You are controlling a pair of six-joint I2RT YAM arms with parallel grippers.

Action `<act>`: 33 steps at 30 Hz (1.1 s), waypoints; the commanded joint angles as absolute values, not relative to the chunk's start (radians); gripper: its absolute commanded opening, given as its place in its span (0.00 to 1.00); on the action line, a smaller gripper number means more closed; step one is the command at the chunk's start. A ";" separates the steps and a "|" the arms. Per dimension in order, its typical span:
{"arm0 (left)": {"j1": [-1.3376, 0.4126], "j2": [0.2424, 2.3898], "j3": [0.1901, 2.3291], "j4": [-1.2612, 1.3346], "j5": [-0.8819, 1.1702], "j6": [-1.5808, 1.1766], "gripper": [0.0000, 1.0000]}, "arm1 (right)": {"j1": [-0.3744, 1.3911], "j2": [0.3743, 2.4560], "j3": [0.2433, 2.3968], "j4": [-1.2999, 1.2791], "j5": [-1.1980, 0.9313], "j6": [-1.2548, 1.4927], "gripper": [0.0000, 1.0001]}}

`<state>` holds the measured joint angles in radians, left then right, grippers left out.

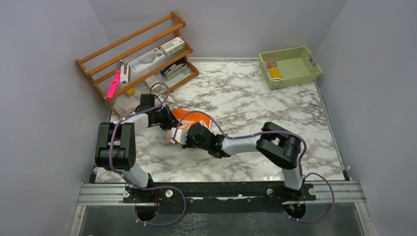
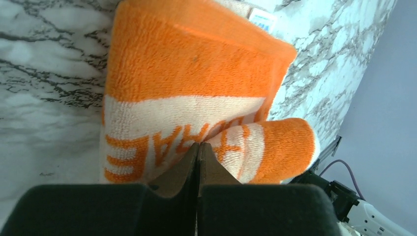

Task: Roll the towels
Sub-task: Roll the towel at the center of the board.

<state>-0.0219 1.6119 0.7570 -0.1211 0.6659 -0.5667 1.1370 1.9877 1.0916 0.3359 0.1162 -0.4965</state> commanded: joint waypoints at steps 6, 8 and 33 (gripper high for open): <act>0.003 1.523 0.991 -0.298 0.528 -0.479 0.09 | 1.080 1.925 1.211 -0.003 -0.156 -0.206 0.01; 0.010 1.485 1.004 -0.305 0.498 -0.477 0.11 | 1.046 1.935 1.253 -0.060 -0.267 -0.167 0.01; 0.036 1.398 0.785 -0.078 0.709 -0.604 0.19 | 0.656 2.469 1.879 -0.296 -1.145 0.411 0.03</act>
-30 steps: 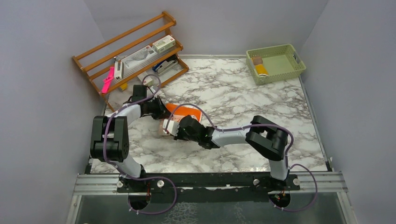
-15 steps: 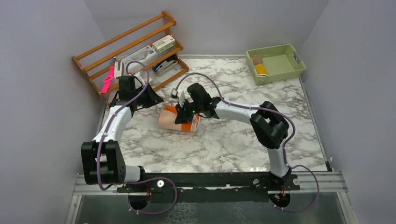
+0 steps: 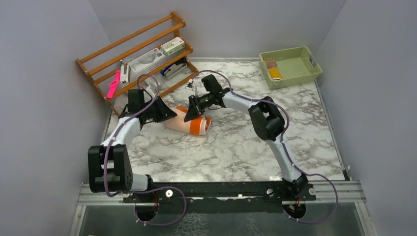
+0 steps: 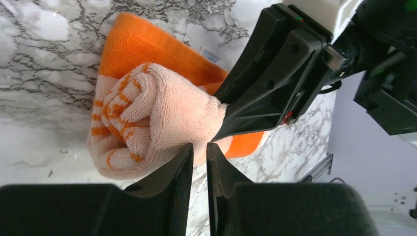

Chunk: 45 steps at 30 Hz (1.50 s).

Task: Roll the towels
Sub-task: Roll the towel at the center of the board, then pick up the towel at the center of the board.

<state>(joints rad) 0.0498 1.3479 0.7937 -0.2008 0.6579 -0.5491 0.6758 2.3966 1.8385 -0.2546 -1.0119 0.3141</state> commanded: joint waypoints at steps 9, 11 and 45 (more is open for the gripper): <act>-0.068 1.596 0.816 0.028 0.581 -0.654 0.18 | 0.646 2.441 1.874 -0.342 -1.029 0.293 0.22; -0.107 1.614 0.813 0.045 0.537 -0.669 0.17 | 0.646 2.372 1.841 -0.313 -0.946 0.243 0.42; -0.153 1.788 0.948 -0.087 0.477 -0.600 0.16 | 0.965 1.921 1.029 0.515 -0.081 -0.675 1.00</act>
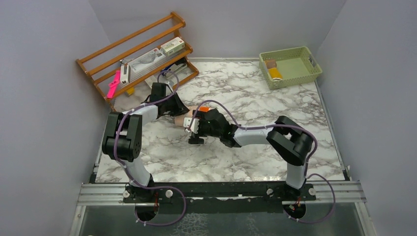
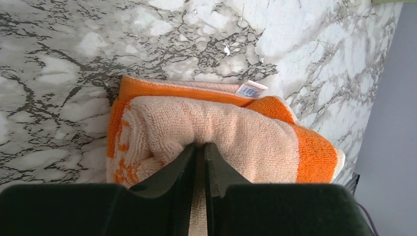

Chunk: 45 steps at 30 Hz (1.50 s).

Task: Roll the towels
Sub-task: Pick up the towel at the center of the board.

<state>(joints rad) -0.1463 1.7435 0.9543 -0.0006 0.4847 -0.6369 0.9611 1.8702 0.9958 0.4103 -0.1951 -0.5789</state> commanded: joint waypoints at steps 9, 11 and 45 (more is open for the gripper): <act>-0.158 1.802 0.954 -0.089 0.493 -0.592 0.16 | 0.966 2.042 1.065 0.597 0.072 -0.771 1.00; -0.158 1.809 0.958 -0.089 0.499 -0.592 0.16 | 0.966 2.078 1.090 0.590 0.105 -0.793 1.00; 0.021 1.625 1.088 -0.163 0.691 -0.566 0.19 | 0.356 1.942 1.746 -0.096 0.146 -0.368 0.01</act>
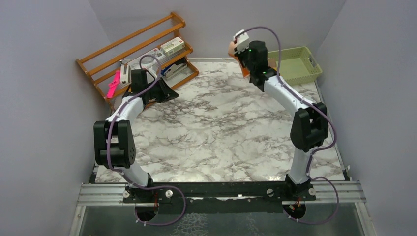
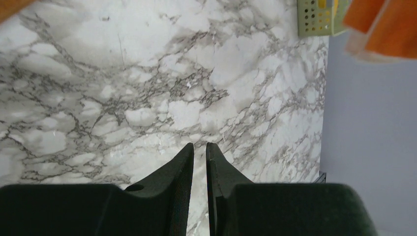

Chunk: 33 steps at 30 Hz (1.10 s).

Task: Roll the towels
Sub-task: Pick up the towel at the center of the board, then place the towel in the bin.

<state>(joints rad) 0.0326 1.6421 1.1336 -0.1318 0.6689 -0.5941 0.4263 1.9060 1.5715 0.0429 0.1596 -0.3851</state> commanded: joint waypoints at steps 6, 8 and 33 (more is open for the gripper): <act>0.001 1.630 1.086 -0.209 0.692 -0.530 0.19 | 0.216 2.085 2.021 -0.184 0.205 -0.424 0.01; -0.004 1.635 1.088 -0.217 0.692 -0.524 0.19 | 0.173 2.125 2.066 -0.177 0.229 -0.447 0.01; -0.040 1.679 1.024 -0.272 0.719 -0.439 0.18 | 0.046 2.362 1.699 0.829 0.439 -0.824 0.01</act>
